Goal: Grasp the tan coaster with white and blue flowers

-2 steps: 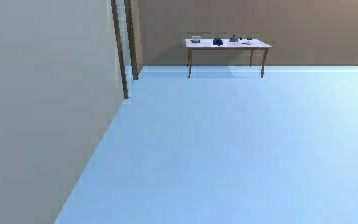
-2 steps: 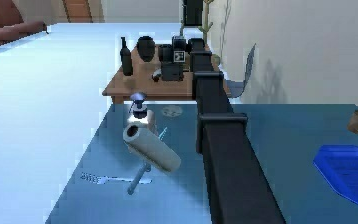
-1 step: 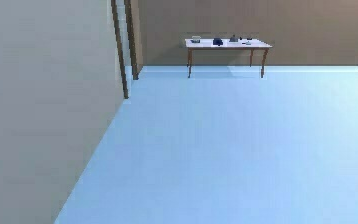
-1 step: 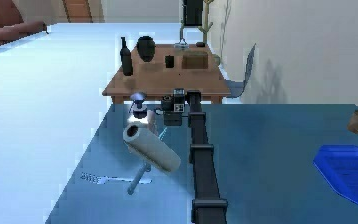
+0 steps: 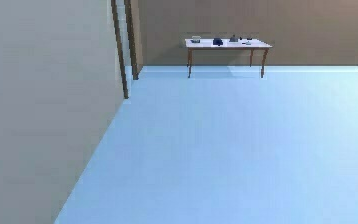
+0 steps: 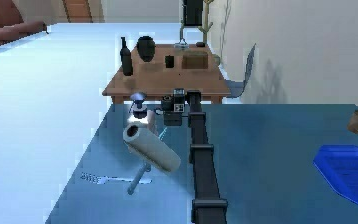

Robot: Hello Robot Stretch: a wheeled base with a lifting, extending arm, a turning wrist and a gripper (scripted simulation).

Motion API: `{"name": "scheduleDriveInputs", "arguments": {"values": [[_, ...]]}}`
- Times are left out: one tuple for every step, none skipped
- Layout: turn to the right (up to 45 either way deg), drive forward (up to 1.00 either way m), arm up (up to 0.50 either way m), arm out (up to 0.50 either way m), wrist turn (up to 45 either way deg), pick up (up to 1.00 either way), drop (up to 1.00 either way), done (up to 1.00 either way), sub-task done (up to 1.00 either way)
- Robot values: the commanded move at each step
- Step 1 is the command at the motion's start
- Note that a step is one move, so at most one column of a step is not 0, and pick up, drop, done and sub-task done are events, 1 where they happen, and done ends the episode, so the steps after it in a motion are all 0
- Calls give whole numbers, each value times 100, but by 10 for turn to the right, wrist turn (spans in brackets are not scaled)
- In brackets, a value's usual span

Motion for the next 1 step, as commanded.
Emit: {"name": "scheduleDriveInputs", "arguments": {"values": [[0,0,10,0,0,0,0,0,0]]}}
